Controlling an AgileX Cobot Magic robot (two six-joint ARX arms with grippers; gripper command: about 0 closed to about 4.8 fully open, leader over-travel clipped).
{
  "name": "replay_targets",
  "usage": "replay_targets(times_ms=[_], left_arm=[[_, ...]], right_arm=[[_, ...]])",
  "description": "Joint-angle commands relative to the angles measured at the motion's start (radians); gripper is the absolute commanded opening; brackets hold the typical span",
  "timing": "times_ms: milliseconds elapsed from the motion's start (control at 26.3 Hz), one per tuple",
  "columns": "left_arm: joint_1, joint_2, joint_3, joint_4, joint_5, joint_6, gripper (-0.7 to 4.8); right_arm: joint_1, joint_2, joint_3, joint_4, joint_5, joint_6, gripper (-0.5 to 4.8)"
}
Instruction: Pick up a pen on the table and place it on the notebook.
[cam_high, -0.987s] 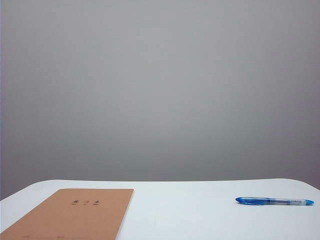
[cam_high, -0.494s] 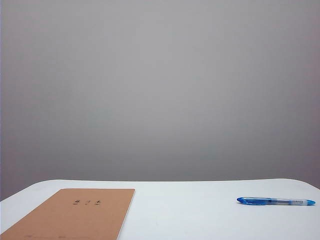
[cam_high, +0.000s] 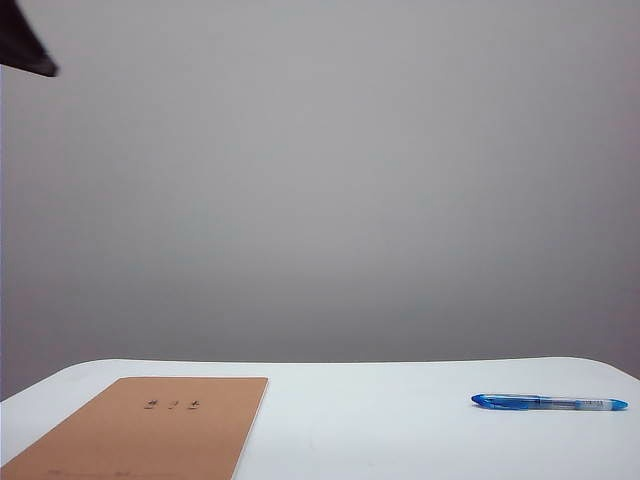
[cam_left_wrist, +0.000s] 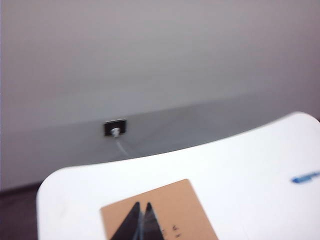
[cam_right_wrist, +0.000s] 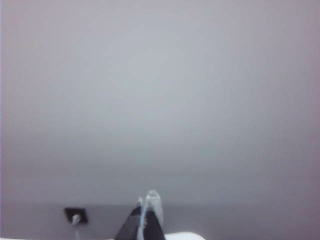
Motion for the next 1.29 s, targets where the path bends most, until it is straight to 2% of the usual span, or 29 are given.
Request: replay_targets(times_ms=[38,114,228,380,608,759,797,987,1177,1291], left_arm=[[-0.074,0.021,0.034,0.016,-0.034,0.119,-0.06],[-0.136,0.023,0.043,0.018,-0.122,0.154,-0.06],[-0.221,0.023,0.051,0.017,-0.247,0.195,-0.06],[-0.285,0.035,0.053,0.020,-0.300,0.193,-0.06],[-0.311,0.078,0.053,0.016,-0.271,0.122,-0.06],[-0.311,0.102,0.053,0.008,-0.133,0.120,-0.06],[-0.311,0.117,0.053,0.002,-0.095,0.118,-0.06],[-0.312,0.169,0.053,-0.035,-0.040,0.103,-0.06],[-0.333,0.228,0.053,-0.017,-0.026,0.103,-0.06],[-0.371,0.274,0.053,0.011,-0.026,0.106,-0.06]], right_arm=[[-0.049,0.179,0.143,-0.015,-0.181,-0.069,-0.01],[-0.074,0.298,0.251,-0.064,-0.252,-0.121,-0.01],[-0.103,0.450,0.386,-0.117,-0.282,-0.215,-0.01],[-0.107,0.622,0.500,-0.113,-0.330,-0.320,-0.01],[-0.103,0.868,0.626,-0.178,-0.438,-0.479,-0.01],[-0.100,1.028,0.728,-0.289,-0.507,-0.581,-0.01],[-0.100,1.098,0.779,-0.365,-0.533,-0.647,-0.01],[-0.082,1.239,0.885,-0.565,-0.590,-0.858,-0.01],[-0.023,1.311,0.893,-0.647,-0.568,-1.025,0.10],[0.032,1.376,0.893,-0.650,-0.448,-1.148,0.14]])
